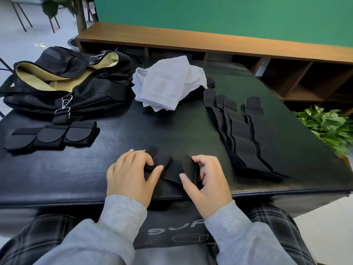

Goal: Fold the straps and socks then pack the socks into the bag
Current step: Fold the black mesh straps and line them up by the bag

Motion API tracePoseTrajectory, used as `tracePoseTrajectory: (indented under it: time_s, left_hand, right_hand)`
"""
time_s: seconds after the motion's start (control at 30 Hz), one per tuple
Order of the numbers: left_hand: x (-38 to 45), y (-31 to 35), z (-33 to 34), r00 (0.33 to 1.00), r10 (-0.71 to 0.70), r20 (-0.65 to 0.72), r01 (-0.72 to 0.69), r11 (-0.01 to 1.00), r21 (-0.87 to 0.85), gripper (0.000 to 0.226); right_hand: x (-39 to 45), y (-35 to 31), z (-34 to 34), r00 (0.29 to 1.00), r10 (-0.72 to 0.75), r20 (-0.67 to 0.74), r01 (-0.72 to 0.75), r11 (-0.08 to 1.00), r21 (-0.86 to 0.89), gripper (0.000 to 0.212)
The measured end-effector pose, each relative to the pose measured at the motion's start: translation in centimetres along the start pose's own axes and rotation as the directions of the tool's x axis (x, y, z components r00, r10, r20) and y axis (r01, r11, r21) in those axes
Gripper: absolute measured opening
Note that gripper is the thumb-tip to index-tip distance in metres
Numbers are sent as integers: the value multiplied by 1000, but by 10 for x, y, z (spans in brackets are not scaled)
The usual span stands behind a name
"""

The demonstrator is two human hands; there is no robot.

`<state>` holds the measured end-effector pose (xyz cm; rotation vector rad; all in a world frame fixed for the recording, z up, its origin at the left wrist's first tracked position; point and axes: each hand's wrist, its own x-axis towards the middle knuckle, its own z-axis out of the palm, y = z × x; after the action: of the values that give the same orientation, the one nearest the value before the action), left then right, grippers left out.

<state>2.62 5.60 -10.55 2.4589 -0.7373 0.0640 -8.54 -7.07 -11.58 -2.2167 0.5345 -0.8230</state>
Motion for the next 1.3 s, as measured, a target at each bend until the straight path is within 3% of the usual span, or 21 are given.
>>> tracePoseTrajectory:
  time_s: [0.17, 0.33, 0.47, 0.57, 0.67, 0.73, 0.8, 0.9, 1.0, 1.13, 1.23, 1.3]
  left_hand:
    - [-3, 11, 1, 997, -30, -70, 9, 961, -278, 31]
    - [-6, 8, 9, 965, 142, -220, -208, 926, -314, 51]
    - [-10, 9, 11, 973, 216, -85, -232, 901, -367, 62]
    - [-15, 4, 16, 958, 286, 12, -269, 914, -305, 43]
    - [-13, 3, 20, 881, 467, -81, -473, 860, -191, 17]
    - [-12, 3, 21, 842, 525, -125, -539, 829, -151, 14]
    - [-12, 3, 21, 877, 459, -141, -480, 844, -240, 21]
    - [-13, 1, 24, 939, 302, -167, -345, 822, -453, 55]
    - [-12, -3, 26, 947, 282, -154, -321, 819, -476, 77]
    - [-11, -5, 24, 888, 453, -85, -459, 857, -235, 54]
    - [-12, 0, 22, 888, 457, -51, -459, 873, -164, 27]
    - [-12, 2, 20, 907, 419, -34, -421, 900, -112, 24]
  right_hand:
    - [-1, 0, -2, 1000, 24, 18, -24, 999, 38, 49]
    - [-1, 3, -2, 1000, -8, 24, 6, 997, 72, 59]
    - [-2, 3, -3, 999, 15, 50, -22, 990, 139, 68]
    - [-3, 6, -2, 996, 54, 68, -67, 975, 211, 71]
    - [-4, 7, -2, 997, 74, 37, -81, 963, 255, 70]
    - [-4, 8, 0, 1000, 26, -8, -22, 959, 284, 65]
    - [-5, 11, 2, 996, -70, -55, 83, 959, 270, 53]
    - [-3, 16, 3, 991, -132, -16, 133, 982, 134, 33]
    - [-3, 18, 6, 980, -197, 30, 199, 974, -104, 29]
    - [-2, 10, 8, 962, -228, 151, 261, 929, -263, 31]
    - [-3, 7, 2, 951, -201, 234, 249, 948, -196, 36]
    - [-4, 6, -3, 957, -161, 241, 188, 978, -93, 40]
